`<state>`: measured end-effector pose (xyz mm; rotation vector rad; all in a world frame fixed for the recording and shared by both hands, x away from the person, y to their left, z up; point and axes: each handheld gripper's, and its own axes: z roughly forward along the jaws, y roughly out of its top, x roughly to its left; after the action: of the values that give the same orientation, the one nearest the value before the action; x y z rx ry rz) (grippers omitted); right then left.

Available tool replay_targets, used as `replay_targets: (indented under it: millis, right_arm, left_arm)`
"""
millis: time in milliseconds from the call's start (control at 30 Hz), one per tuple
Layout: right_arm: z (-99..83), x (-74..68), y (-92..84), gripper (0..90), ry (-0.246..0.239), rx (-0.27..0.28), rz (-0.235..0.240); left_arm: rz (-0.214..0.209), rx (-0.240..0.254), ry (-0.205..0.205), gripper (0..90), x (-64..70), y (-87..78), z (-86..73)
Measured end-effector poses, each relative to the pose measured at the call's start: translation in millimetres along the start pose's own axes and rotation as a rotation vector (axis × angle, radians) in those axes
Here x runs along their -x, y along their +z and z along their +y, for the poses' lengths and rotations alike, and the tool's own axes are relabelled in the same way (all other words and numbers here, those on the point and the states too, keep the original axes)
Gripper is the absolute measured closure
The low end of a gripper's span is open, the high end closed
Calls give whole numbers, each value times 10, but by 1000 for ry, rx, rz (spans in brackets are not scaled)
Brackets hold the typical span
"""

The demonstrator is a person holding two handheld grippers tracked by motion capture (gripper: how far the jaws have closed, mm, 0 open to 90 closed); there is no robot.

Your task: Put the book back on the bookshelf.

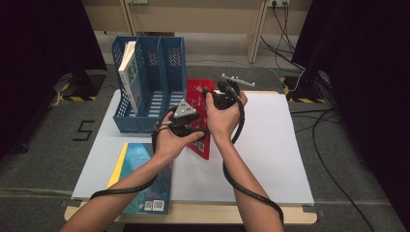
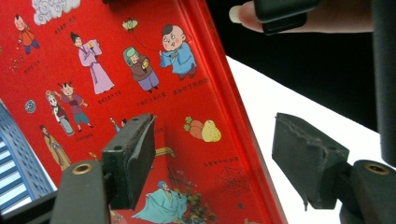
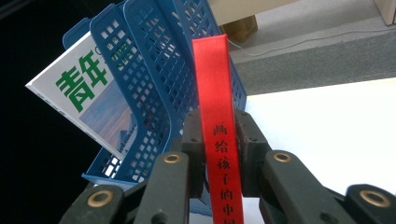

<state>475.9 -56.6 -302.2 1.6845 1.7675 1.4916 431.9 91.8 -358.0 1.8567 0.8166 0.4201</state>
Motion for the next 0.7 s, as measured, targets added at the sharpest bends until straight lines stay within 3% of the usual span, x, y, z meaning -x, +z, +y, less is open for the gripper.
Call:
replay_targets:
  millis: [200, 700]
  right_arm:
    - [-4, -11, -3, 774, -3, -1, -1]
    - [-4, -32, -8, 772, 1, -4, -7]
  left_arm:
    - [37, -5, 5, 297, 4, 34, -6]
    - [75, 6, 6, 287, 22, 80, 50]
